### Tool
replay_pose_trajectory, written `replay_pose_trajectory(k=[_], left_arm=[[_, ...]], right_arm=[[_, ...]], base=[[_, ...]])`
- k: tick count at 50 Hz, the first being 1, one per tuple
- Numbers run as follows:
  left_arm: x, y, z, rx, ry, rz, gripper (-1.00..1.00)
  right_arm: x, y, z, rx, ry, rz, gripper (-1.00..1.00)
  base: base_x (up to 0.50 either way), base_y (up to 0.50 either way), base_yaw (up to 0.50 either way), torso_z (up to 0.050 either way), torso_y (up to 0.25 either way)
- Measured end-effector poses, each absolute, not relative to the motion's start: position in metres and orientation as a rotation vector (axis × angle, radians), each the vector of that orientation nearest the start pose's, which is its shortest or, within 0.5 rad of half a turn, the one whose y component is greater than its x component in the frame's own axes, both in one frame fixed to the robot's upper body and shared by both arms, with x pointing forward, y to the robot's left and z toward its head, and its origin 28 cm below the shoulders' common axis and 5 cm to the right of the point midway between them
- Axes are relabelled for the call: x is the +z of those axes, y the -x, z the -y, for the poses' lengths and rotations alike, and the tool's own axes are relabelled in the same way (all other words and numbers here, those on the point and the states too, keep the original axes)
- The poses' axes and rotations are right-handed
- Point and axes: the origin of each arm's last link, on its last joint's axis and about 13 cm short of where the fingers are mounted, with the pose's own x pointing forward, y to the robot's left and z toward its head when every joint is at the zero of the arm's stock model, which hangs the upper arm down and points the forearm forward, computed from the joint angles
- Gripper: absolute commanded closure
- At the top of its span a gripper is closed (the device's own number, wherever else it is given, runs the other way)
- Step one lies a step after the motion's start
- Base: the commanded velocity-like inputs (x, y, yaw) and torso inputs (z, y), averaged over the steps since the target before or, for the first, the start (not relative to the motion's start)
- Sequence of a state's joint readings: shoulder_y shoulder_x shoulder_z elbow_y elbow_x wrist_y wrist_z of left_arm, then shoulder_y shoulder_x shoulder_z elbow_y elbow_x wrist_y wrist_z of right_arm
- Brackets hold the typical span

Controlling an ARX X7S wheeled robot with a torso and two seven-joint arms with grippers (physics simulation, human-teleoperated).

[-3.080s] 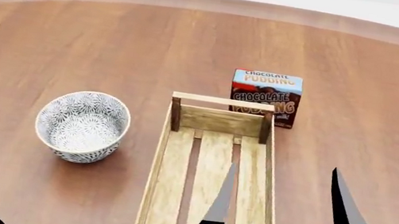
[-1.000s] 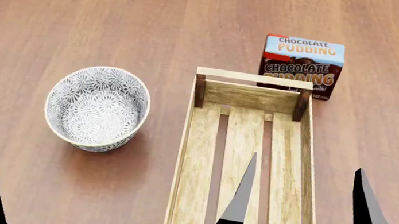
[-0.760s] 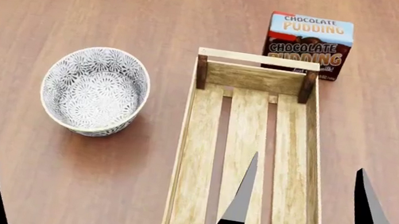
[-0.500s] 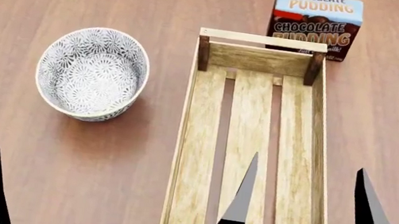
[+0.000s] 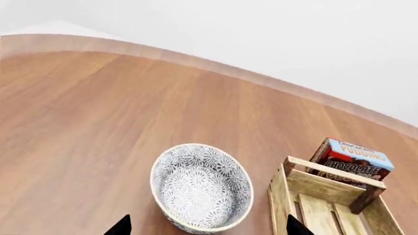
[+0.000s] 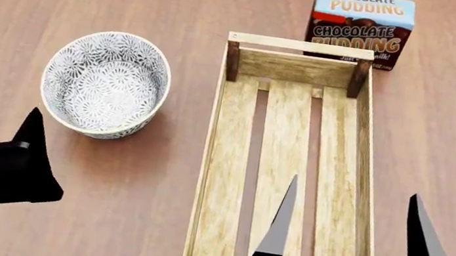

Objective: Pick up the bowl on the left and put it in the tray.

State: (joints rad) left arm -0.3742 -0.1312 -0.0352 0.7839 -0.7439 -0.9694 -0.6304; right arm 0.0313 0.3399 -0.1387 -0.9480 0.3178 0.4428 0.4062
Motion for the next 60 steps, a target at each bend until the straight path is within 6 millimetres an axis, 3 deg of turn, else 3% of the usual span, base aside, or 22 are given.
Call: replay_pose_trajectory(k=[20, 60], left_arm=[[0.203, -0.257, -0.181, 0.103, 0.405, 0.017, -1.00], [0.185, -0.306, -0.166, 0.240, 0.462, -0.091, -1.00]], right_arm=[[0.174, -0.161, 0.098, 0.020, -0.046, 0.452, -1.00], [0.177, -0.159, 0.100, 0.016, -0.057, 0.460, -1.00]], base=[[0.00, 0.00, 0.00, 0.000, 0.000], [0.00, 0.00, 0.00, 0.000, 0.000]])
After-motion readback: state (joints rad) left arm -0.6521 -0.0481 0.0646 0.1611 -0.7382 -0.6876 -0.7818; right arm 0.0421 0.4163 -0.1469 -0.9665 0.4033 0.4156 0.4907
